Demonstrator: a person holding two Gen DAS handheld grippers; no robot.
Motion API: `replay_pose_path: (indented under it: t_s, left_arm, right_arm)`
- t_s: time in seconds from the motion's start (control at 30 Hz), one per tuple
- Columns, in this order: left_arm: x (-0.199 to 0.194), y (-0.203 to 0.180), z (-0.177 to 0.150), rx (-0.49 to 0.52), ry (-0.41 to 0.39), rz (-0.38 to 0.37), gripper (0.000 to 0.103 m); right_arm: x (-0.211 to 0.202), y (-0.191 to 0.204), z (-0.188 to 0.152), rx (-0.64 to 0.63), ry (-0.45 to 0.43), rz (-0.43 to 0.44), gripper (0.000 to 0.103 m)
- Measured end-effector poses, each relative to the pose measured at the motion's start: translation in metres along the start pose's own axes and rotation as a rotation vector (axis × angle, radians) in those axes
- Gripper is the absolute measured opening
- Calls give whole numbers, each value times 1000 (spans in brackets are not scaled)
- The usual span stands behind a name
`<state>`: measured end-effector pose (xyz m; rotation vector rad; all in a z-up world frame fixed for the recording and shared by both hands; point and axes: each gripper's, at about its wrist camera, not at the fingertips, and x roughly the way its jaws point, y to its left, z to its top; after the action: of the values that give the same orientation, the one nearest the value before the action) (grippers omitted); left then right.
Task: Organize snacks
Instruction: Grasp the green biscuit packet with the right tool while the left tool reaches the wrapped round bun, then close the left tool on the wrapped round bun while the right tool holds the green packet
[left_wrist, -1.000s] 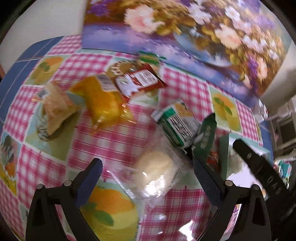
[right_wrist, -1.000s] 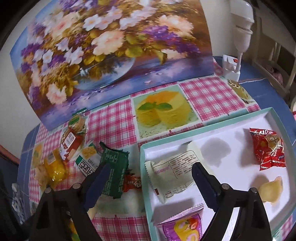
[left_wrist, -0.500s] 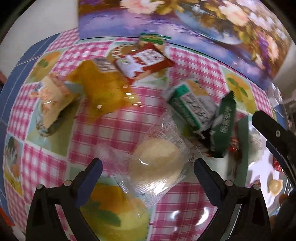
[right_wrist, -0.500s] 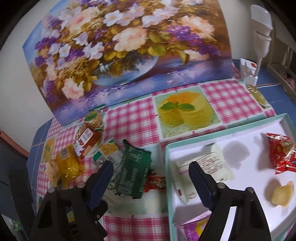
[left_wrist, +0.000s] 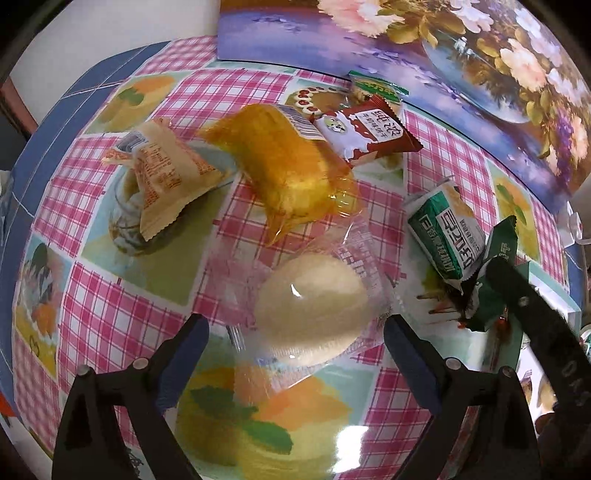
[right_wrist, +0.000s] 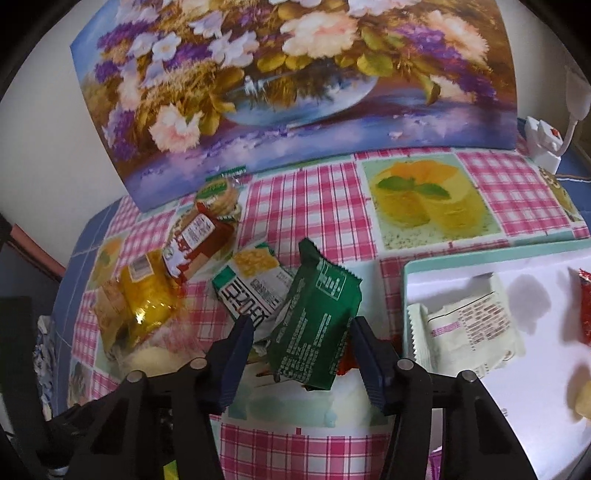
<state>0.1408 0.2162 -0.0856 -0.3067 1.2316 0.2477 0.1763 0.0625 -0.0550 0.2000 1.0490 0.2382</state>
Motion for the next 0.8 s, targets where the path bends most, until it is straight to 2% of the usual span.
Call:
replay_pose_path:
  t_s: [0.33, 0.53, 0.6, 0.67, 0.8]
  left_arm:
    - [5, 4, 0, -23, 3, -12, 96]
    - [3, 3, -1, -24, 2, -10, 96]
    - [2, 1, -2, -21, 2, -23, 79]
    - [4, -4, -1, -20, -4, -35, 78]
    - [2, -8, -1, -8, -9, -47, 64]
  right_arm:
    - [12, -6, -2, 31, 4, 11, 57]
    - [10, -11, -2, 66, -10, 27, 46]
    - [9, -14, -2, 83, -11, 32, 41]
    - [8, -17, -2, 103, -13, 38, 31]
    - [3, -25, -1, 137, -22, 53, 27]
